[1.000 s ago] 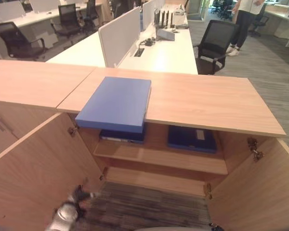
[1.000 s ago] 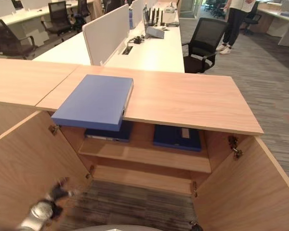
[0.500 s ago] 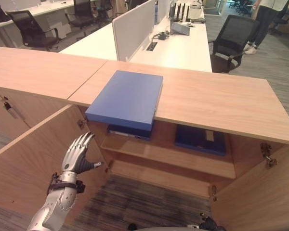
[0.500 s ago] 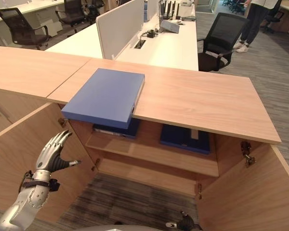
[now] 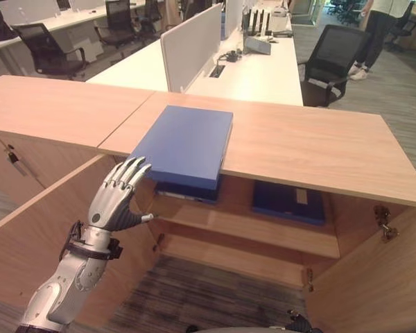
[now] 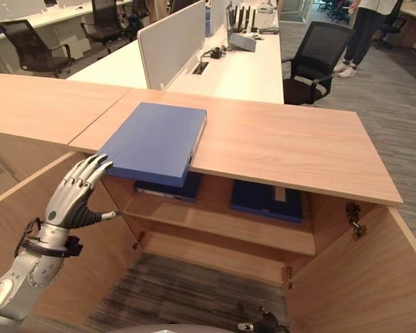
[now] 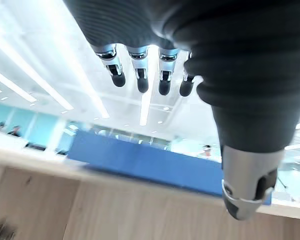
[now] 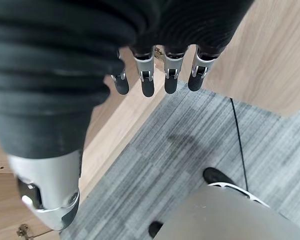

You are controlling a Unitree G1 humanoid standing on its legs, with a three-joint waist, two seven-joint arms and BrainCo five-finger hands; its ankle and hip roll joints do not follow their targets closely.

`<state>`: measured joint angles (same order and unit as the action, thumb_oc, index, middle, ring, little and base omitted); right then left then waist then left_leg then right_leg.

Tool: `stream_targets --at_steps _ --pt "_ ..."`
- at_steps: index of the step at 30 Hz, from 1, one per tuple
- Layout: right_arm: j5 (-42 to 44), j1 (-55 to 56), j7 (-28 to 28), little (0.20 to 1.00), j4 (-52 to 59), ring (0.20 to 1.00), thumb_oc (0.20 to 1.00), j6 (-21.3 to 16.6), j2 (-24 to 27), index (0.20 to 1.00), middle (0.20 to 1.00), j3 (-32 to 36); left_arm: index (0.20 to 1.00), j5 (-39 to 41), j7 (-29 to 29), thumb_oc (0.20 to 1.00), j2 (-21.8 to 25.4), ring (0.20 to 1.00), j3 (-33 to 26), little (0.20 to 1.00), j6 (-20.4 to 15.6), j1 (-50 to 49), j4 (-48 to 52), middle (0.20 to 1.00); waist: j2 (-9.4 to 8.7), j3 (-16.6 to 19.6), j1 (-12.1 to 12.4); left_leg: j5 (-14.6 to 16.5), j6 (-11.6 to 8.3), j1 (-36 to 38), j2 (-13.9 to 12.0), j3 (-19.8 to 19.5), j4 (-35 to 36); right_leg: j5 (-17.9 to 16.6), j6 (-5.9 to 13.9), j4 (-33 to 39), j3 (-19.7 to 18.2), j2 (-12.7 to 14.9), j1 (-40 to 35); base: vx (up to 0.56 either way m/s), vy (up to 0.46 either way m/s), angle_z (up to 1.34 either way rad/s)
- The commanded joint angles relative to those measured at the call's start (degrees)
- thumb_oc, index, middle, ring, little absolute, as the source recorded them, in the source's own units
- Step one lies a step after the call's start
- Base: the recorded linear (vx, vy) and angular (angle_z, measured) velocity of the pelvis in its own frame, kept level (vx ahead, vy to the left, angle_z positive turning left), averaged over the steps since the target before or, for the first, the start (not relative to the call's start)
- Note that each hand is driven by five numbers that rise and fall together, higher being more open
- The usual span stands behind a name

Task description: Put the empty folder in the office cabinet

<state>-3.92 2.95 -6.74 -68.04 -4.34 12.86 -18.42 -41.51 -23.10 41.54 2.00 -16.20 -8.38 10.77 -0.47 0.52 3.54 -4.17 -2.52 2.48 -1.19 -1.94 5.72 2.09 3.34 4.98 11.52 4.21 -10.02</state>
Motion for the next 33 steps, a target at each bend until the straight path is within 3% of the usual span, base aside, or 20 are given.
stream_targets --at_steps 1,13,33 --pt "-0.35 -2.44 -0.05 1.000 -0.78 1.000 1.000 -0.61 -0.98 1.000 1.000 -3.23 1.000 -1.08 -1.66 1.000 3.46 1.000 -1.79 1.000 -0.88 5.76 2.91 1.000 -1.23 0.01 -0.30 5.57 -2.46 2.53 -2.00 1.46 -0.72 -4.35 6.30 -1.84 -2.51 4.40 5.62 0.00 0.000 0.00" --pt "-0.63 -2.24 0.27 1.000 -0.59 1.000 1.000 -0.58 0.03 1.000 1.000 -4.38 1.000 -6.12 -2.25 1.000 5.91 1.000 6.12 1.000 2.21 17.88 -3.27 1.000 -0.59 0.10 -2.16 5.71 -2.50 2.81 -2.08 2.16 -0.72 -4.50 6.32 -1.80 -3.28 4.32 5.80 0.00 0.000 -0.01" --pt "-0.78 -1.19 0.52 1.000 0.43 1.000 1.000 -0.81 1.75 1.000 1.000 -4.81 1.000 -8.99 -1.89 1.000 3.01 1.000 18.44 1.000 6.58 32.32 -19.07 1.000 -0.88 0.05 -4.32 6.19 -2.22 3.29 -2.08 3.27 -0.72 -4.64 6.71 -1.79 -4.37 4.41 6.13 0.00 0.005 -0.03"
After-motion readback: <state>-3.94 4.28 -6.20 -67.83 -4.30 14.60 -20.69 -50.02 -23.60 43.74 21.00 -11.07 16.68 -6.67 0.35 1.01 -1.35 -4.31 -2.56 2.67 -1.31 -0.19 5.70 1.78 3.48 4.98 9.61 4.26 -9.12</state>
